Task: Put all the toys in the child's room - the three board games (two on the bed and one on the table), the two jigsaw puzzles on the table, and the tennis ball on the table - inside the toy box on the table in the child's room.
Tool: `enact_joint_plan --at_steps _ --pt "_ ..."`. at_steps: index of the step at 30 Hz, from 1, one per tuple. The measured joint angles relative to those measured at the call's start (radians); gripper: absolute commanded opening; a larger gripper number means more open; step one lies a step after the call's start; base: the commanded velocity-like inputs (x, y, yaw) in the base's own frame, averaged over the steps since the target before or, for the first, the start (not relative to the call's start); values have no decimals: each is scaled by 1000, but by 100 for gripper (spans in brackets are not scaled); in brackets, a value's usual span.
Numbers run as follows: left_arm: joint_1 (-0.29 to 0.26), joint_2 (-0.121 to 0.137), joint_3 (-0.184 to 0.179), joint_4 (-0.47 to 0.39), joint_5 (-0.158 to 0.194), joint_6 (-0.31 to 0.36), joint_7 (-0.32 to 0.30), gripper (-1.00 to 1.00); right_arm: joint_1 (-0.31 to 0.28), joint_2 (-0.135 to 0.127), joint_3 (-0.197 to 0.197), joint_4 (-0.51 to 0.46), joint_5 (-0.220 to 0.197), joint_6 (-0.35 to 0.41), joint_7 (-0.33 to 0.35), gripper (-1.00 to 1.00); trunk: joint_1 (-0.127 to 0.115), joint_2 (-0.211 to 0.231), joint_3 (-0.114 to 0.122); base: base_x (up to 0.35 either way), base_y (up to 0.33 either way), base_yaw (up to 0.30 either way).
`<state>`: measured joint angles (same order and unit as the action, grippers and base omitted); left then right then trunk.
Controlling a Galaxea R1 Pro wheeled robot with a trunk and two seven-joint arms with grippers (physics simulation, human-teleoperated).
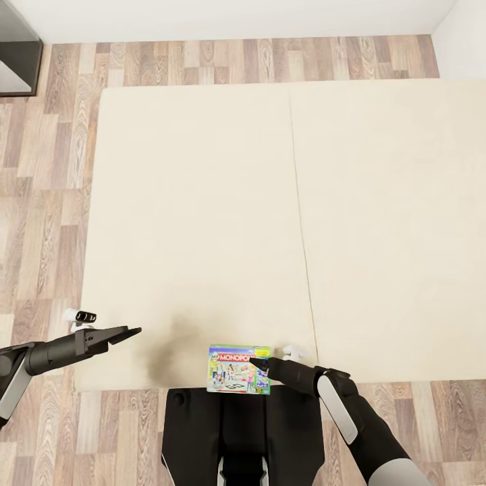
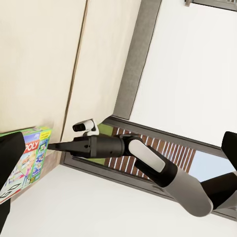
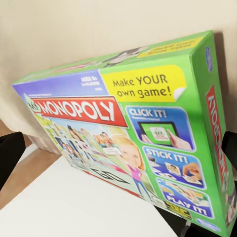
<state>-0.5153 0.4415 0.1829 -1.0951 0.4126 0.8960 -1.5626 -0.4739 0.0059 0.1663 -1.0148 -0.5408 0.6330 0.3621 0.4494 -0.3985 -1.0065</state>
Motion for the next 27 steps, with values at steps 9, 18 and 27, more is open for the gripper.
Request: enact_joint_plan --at_steps 9,18,27 --pt "0 0 0 0 0 0 0 100 0 0 0 0 0 0 -1 100 0 0 0 0 17 66" --pt "0 0 0 0 0 0 0 100 0 0 0 0 0 0 -1 100 0 0 0 0 33 13" --pt "0 0 0 0 0 0 1 100 0 0 0 0 0 0 0 100 0 0 0 0 81 0"
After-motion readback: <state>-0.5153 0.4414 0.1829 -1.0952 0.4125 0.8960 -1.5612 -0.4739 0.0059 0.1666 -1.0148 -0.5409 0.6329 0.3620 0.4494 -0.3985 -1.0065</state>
